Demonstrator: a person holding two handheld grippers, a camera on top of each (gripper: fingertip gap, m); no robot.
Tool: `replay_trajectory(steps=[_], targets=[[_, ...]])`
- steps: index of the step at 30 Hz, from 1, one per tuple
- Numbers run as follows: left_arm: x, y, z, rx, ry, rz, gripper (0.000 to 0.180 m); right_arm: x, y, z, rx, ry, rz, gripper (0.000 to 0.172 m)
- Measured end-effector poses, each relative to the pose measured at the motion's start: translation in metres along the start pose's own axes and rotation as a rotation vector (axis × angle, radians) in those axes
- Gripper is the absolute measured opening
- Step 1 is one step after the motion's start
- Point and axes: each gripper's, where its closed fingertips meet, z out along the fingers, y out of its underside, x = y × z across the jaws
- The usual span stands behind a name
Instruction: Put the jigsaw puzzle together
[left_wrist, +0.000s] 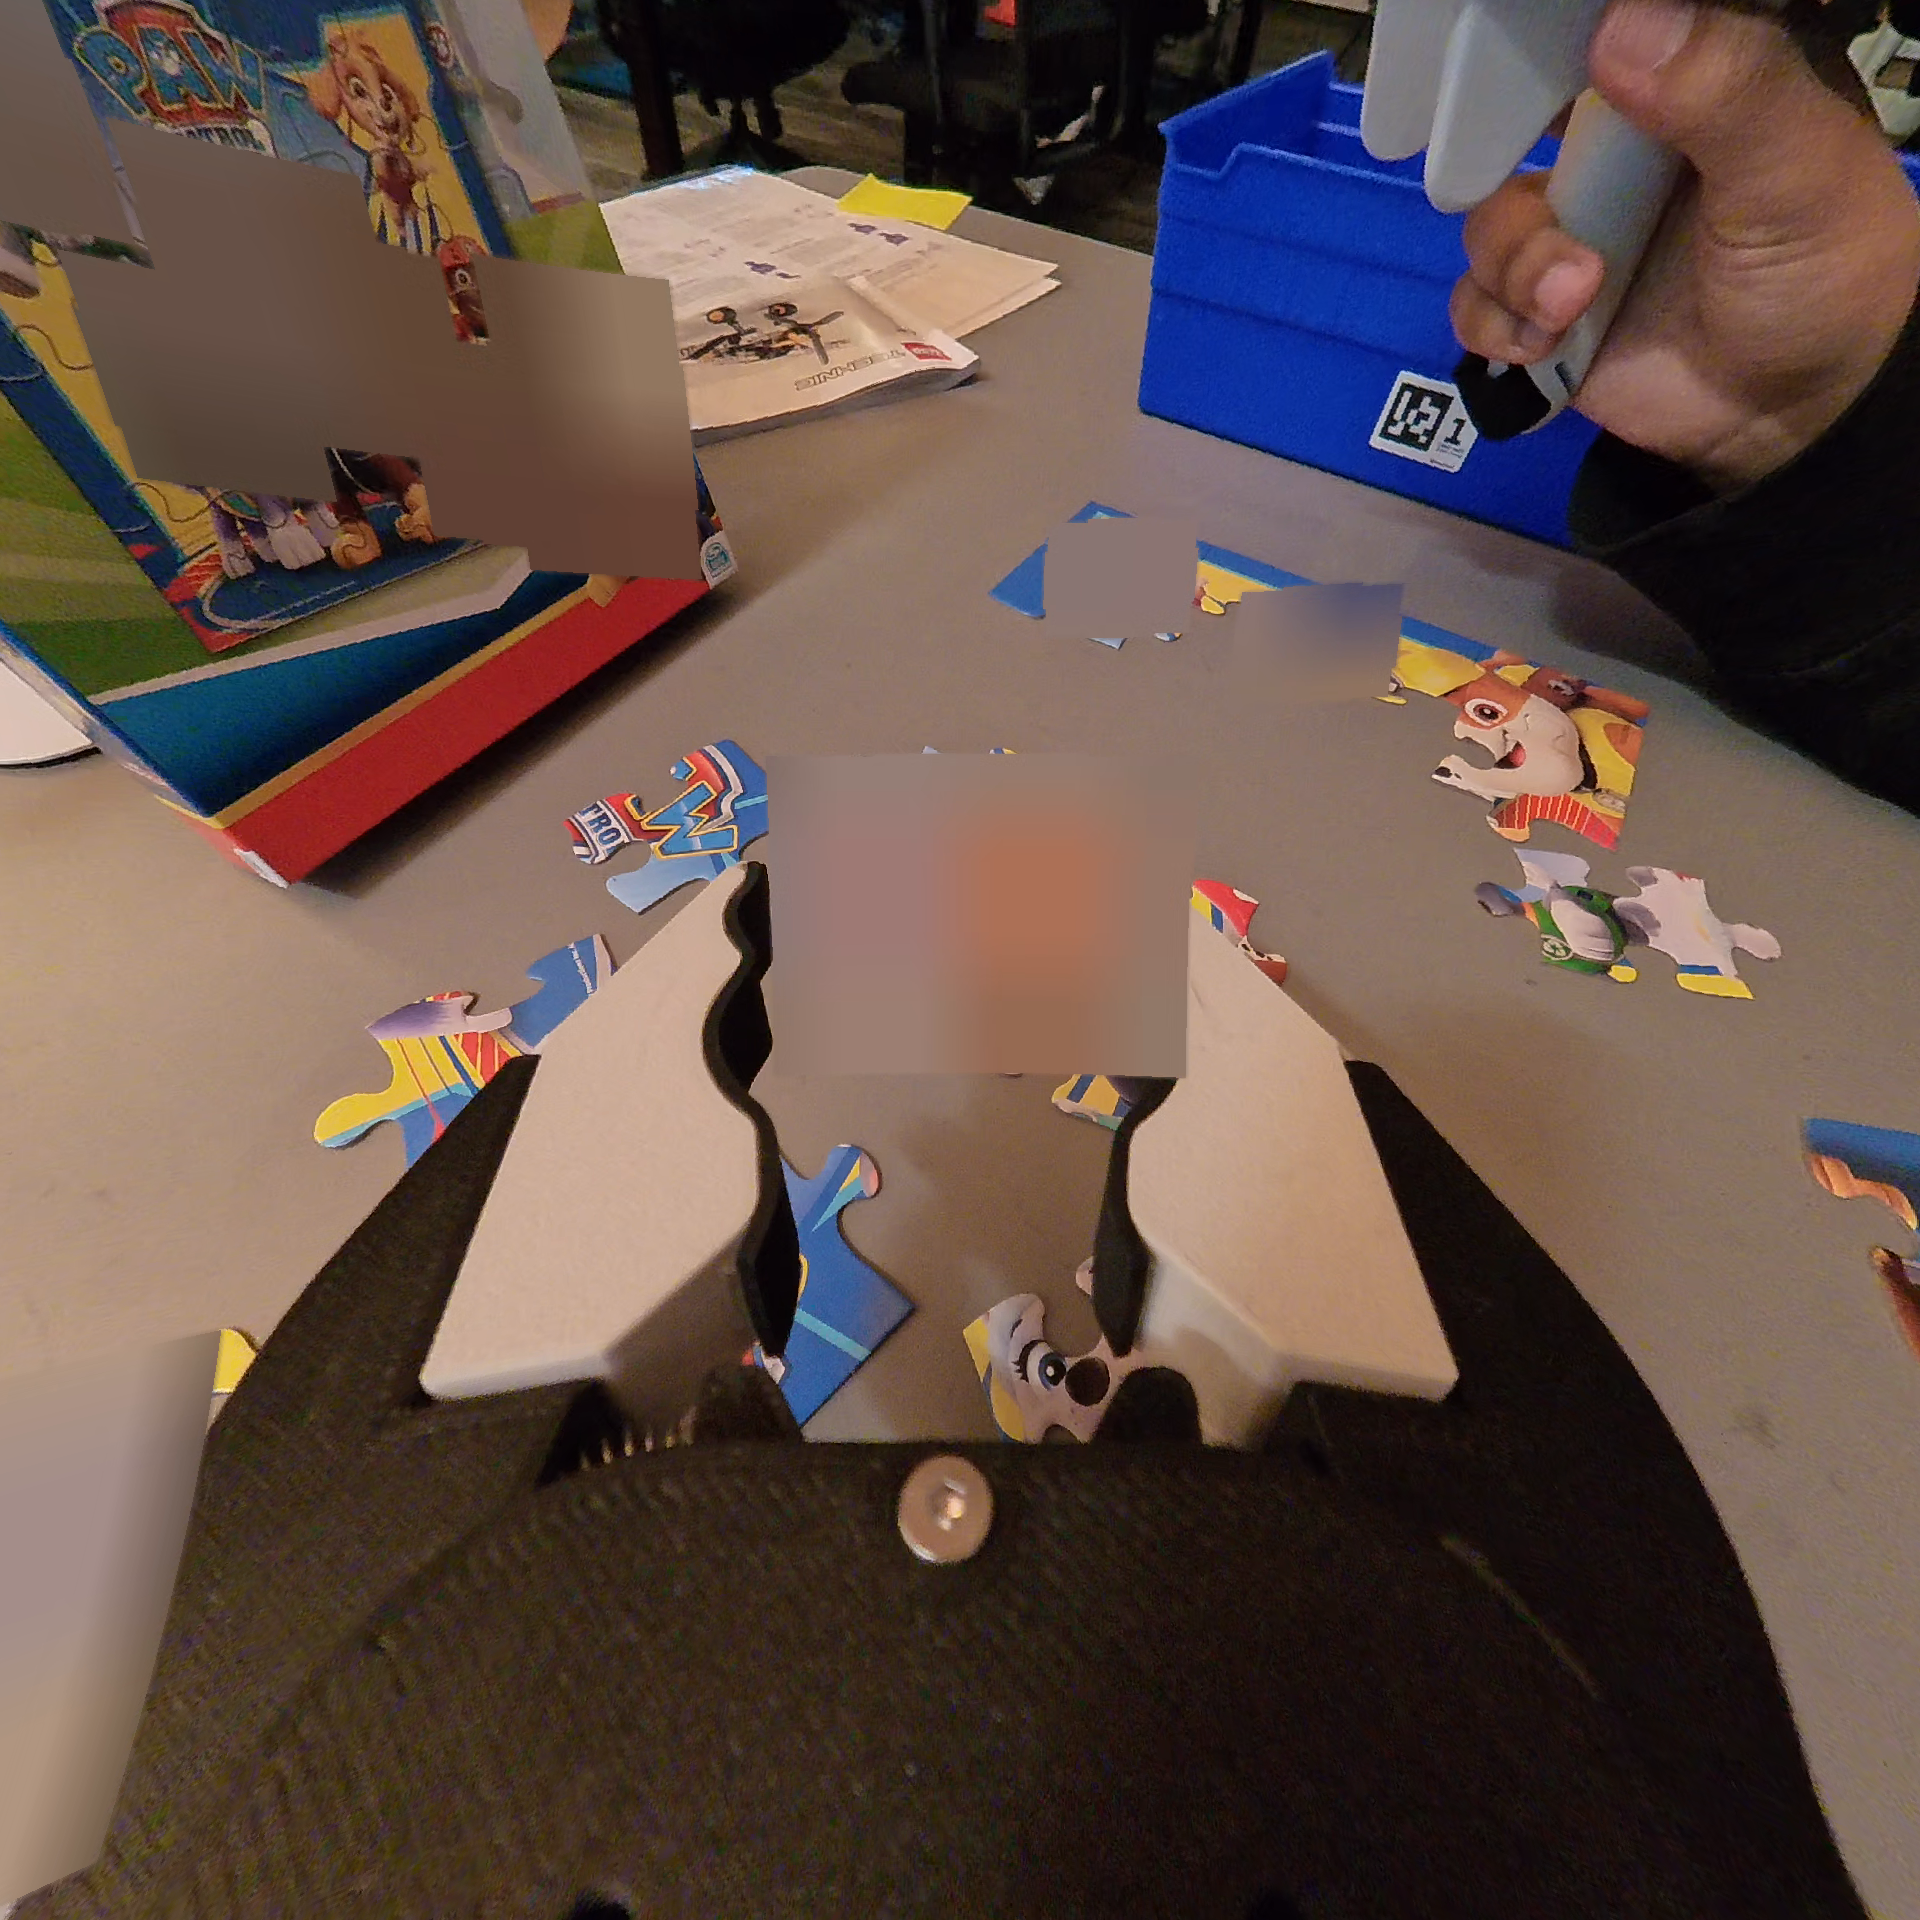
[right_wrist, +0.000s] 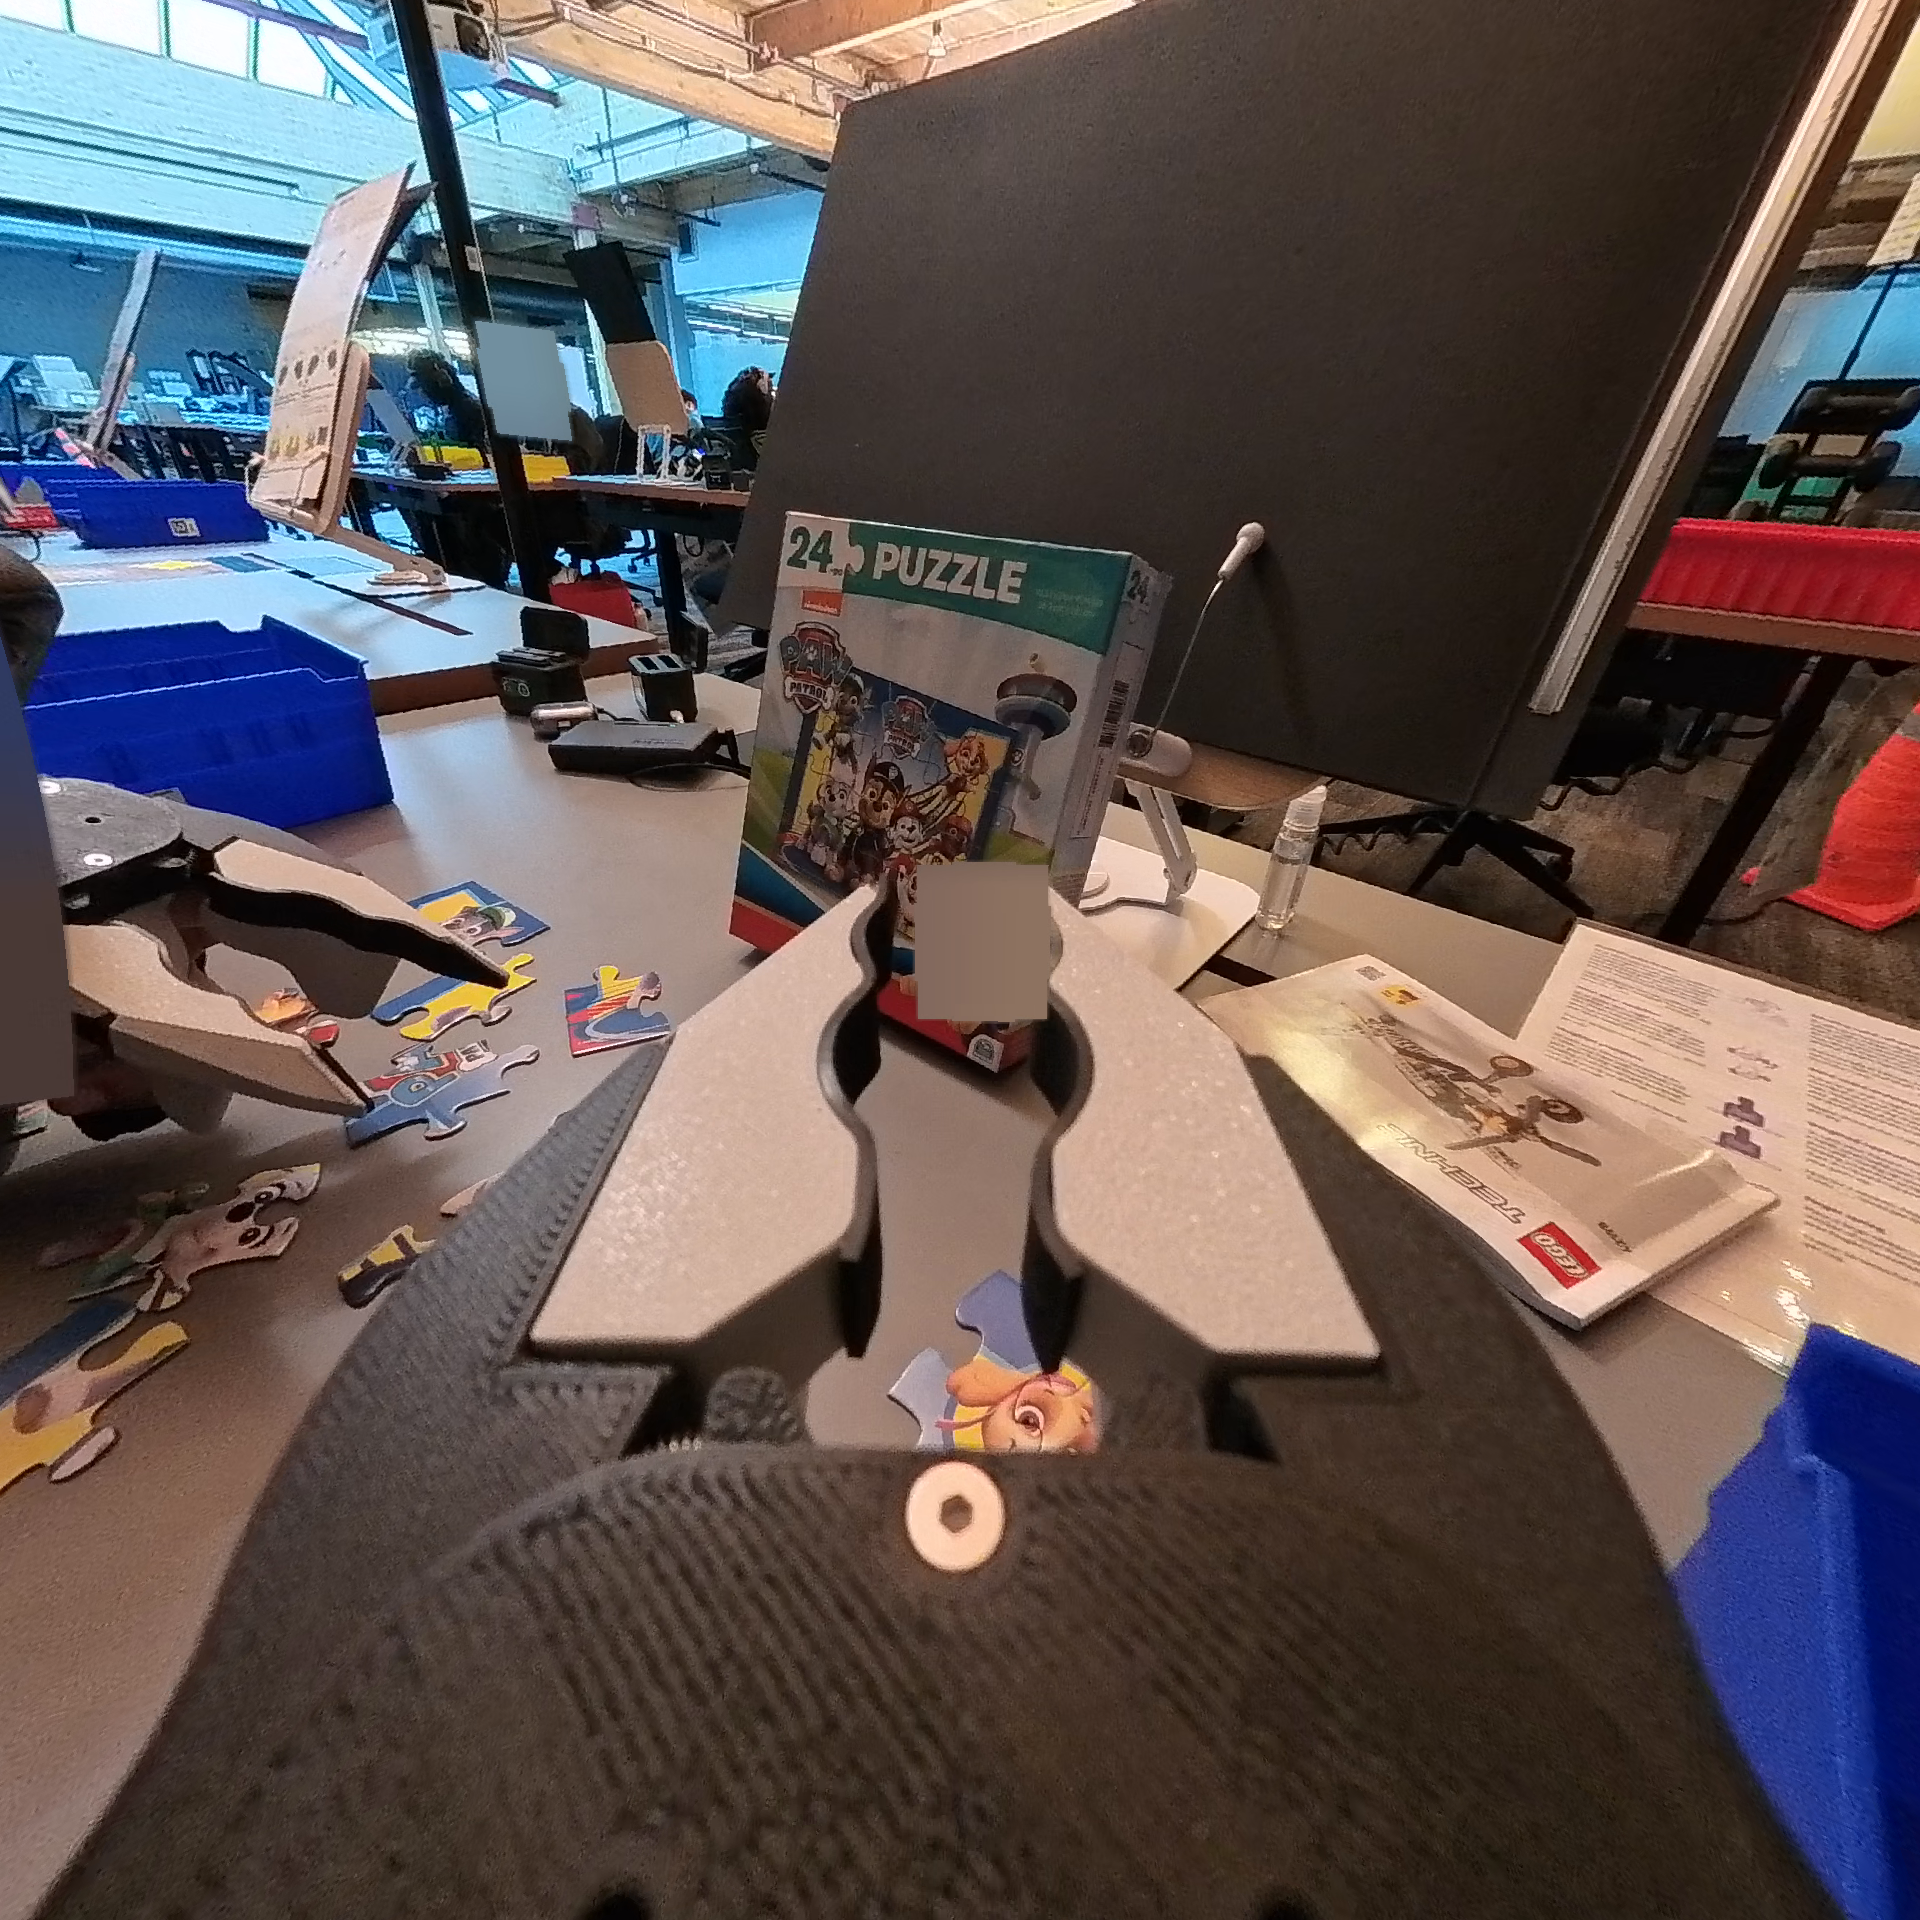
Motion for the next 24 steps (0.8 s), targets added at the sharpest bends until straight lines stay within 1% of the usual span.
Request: replay_trajectory(steps=[24], targets=[[-0.0009, -0.0006, -0.0003, 0.002, -0.007, -0.001, 0.066, -0.0016, 0.0003, 0.0002, -0.002, -0.001, -0.007, 0.022]])
